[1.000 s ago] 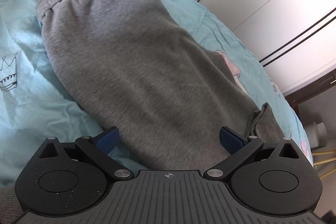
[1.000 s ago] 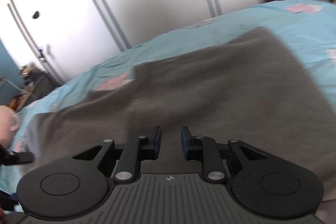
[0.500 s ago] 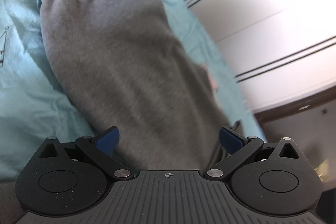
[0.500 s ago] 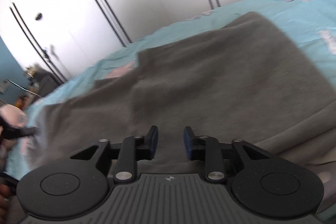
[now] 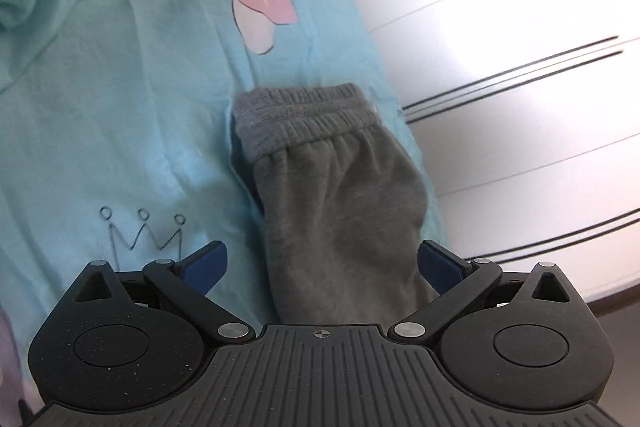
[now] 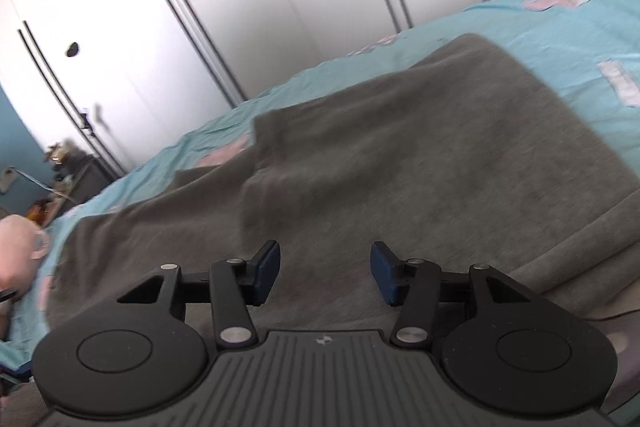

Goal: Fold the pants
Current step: 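Close the left tool on the grey waistband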

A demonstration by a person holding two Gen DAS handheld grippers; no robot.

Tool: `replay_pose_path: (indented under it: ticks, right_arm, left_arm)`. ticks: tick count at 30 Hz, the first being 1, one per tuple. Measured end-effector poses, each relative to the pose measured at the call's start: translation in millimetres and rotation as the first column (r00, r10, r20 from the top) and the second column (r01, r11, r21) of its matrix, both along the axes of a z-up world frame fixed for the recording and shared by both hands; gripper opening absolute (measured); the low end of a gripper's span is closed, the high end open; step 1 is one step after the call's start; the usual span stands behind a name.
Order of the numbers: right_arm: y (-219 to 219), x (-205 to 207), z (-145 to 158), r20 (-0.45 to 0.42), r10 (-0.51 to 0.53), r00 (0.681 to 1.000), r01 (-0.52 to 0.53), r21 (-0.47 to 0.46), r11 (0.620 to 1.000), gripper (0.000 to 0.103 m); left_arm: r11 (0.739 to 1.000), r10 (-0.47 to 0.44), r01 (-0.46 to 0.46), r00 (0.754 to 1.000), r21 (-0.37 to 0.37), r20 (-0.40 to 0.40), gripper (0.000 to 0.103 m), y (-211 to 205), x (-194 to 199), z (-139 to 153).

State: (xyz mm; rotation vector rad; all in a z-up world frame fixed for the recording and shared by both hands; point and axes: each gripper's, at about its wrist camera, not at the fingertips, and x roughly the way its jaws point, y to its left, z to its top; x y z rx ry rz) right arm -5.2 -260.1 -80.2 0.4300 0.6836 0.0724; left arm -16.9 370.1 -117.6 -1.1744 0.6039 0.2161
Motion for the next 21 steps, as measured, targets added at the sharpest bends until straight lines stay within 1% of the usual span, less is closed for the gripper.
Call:
replay_pose_path:
  ticks: [1, 2, 3, 4, 7, 11, 13, 17, 19, 21]
  right_arm:
    - [2, 2, -3, -0.013, 0.009, 1.0, -0.009, -0.005, 1.0, 0.063]
    - [4, 3, -6, -0.014, 0.025, 1.0, -0.025, -0.01, 1.0, 0.067]
    - [8, 4, -6, -0.002, 0.039, 0.999, -0.039, -0.022, 0.999, 0.075]
    - [12, 3, -7, 0.003, 0.053, 0.999, -0.053, -0.033, 0.998, 0.083]
    - [21, 5, -8, 0.013, 0.09, 0.996, -0.088, -0.073, 0.993, 0.092]
    - [21, 6, -9, 0.022, 0.098, 0.995, -0.096, -0.069, 0.993, 0.094]
    - [21, 6, -10, 0.024, 0.098, 0.995, -0.097, -0.064, 0.993, 0.096]
    - [24, 6, -10, 0.026, 0.106, 0.994, -0.103, -0.088, 0.991, 0.097]
    - [25, 6, -10, 0.028, 0.105, 0.994, -0.102, -0.093, 0.99, 0.097]
    - [25, 6, -11, 0.031, 0.103, 0.994, -0.1, -0.09, 0.991, 0.097]
  left_arm:
    - [1.0, -0.022, 0.023, 0.999, -0.021, 0.03, 0.103, 3, 2, -3]
    - [0.998, -0.052, 0.056, 0.996, -0.043, 0.073, 0.103, 6, 6, -6]
    - [0.995, -0.078, 0.085, 0.99, -0.056, 0.114, 0.103, 8, 6, -9]
    - [0.993, -0.091, 0.1, 0.987, -0.066, 0.135, 0.103, 11, 9, -14]
    - [0.995, -0.069, 0.075, 0.993, -0.067, 0.092, 0.103, 19, 18, -24]
    - [0.992, -0.084, 0.094, 0.99, -0.089, 0.111, 0.103, 32, 30, -35]
    - [0.988, -0.079, 0.098, 0.985, -0.116, 0.154, 0.103, 37, 33, -39]
    - [0.978, -0.071, 0.109, 0.976, -0.176, 0.205, 0.103, 47, 43, -51]
    - [0.97, -0.073, 0.13, 0.962, -0.206, 0.262, 0.103, 50, 49, -56]
    - [0.955, -0.052, 0.155, 0.927, -0.252, 0.372, 0.103, 50, 46, -58]
